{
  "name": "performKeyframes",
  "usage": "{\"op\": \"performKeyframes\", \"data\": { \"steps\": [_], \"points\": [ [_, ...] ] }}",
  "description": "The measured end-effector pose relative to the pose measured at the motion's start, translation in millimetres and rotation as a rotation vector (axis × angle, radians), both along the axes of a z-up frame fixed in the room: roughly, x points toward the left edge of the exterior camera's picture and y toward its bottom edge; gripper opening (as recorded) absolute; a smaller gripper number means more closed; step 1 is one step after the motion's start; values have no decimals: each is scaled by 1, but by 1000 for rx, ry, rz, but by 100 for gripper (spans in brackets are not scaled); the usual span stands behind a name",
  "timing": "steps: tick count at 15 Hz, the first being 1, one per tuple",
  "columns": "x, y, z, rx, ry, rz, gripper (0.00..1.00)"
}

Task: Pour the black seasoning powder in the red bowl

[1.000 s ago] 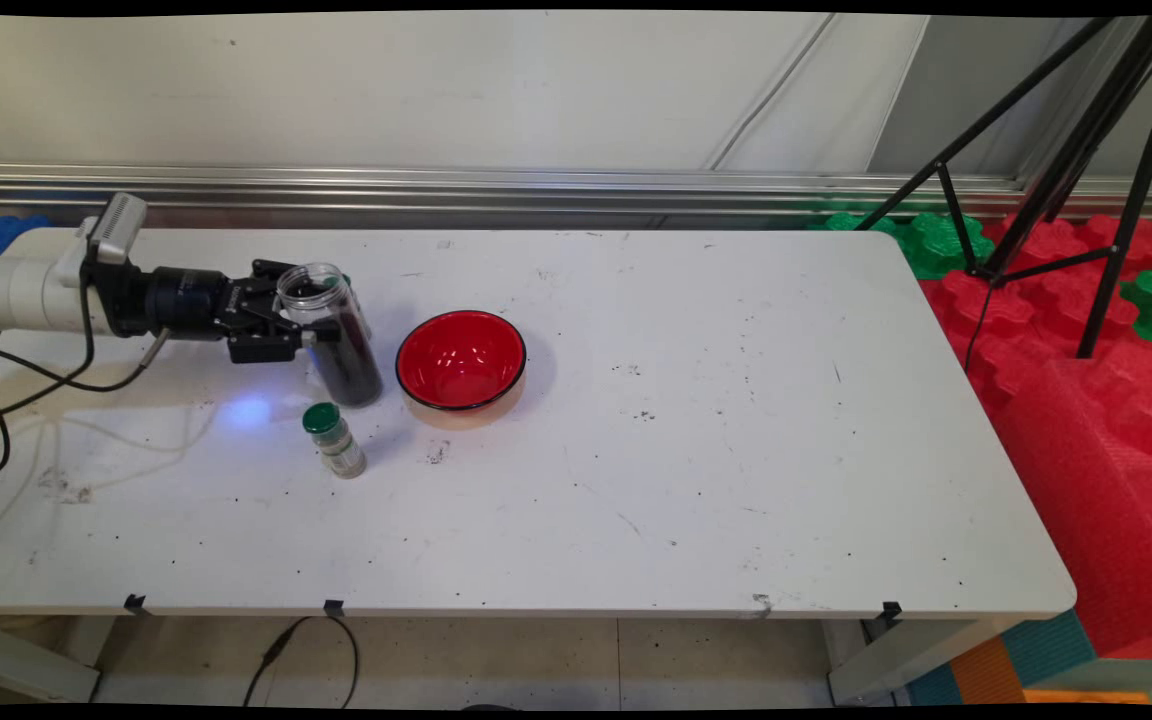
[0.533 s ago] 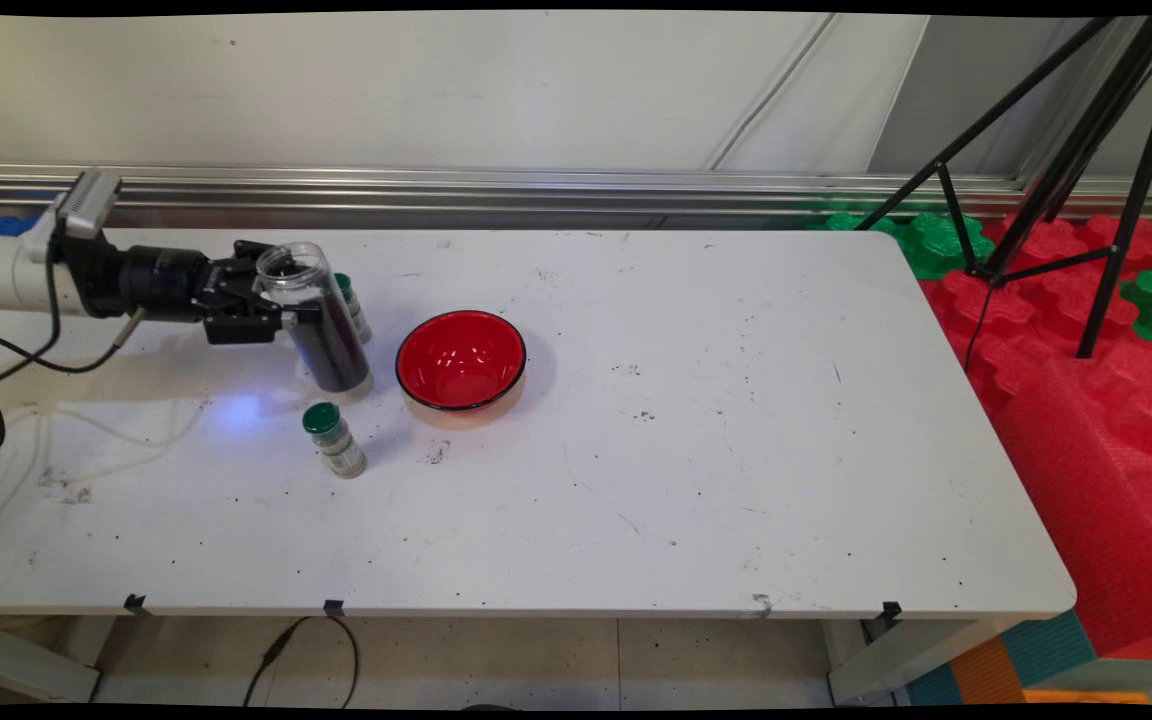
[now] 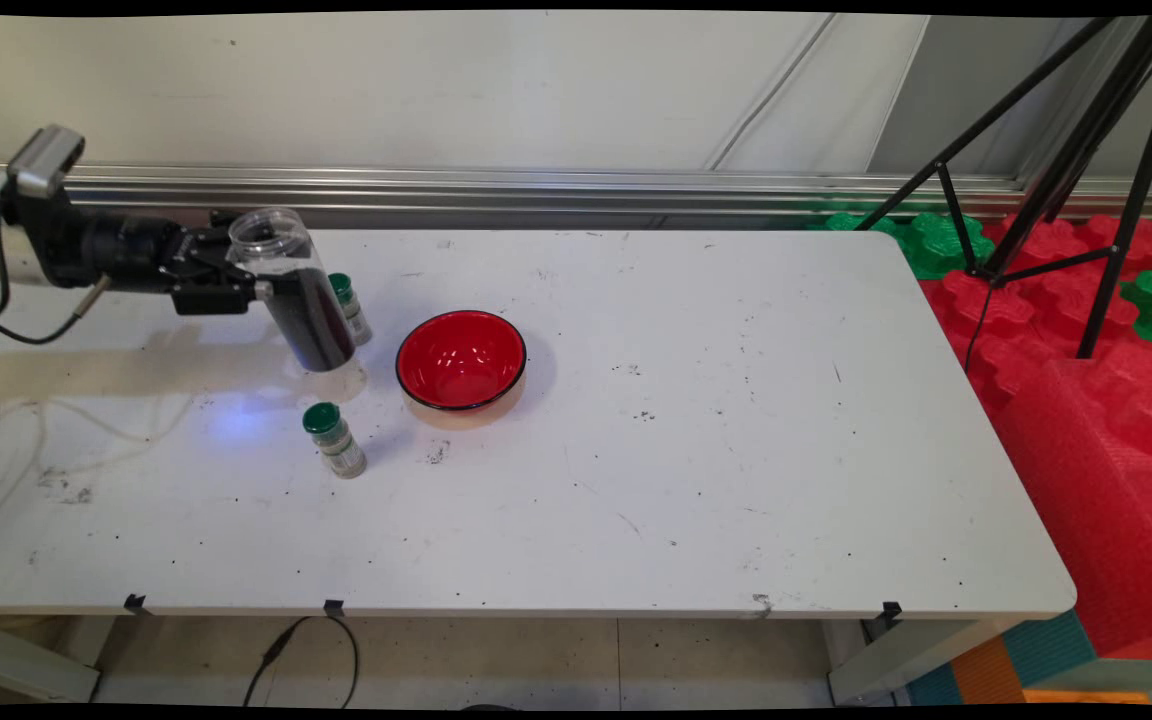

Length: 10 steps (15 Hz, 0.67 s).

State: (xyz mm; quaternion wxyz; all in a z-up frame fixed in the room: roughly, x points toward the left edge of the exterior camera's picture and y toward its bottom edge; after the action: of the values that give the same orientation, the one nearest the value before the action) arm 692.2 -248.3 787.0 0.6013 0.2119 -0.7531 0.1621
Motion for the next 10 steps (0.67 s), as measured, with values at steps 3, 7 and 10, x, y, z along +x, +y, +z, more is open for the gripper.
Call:
{"op": "performKeyframes", "data": {
  "steps": [3, 7, 10],
  "points": [
    [1, -1, 19, -6, 6, -4, 0],
    [0, -4, 49, -21, 12, -4, 0],
    [0, -7, 65, -32, 14, 0, 0]
  ]
}}
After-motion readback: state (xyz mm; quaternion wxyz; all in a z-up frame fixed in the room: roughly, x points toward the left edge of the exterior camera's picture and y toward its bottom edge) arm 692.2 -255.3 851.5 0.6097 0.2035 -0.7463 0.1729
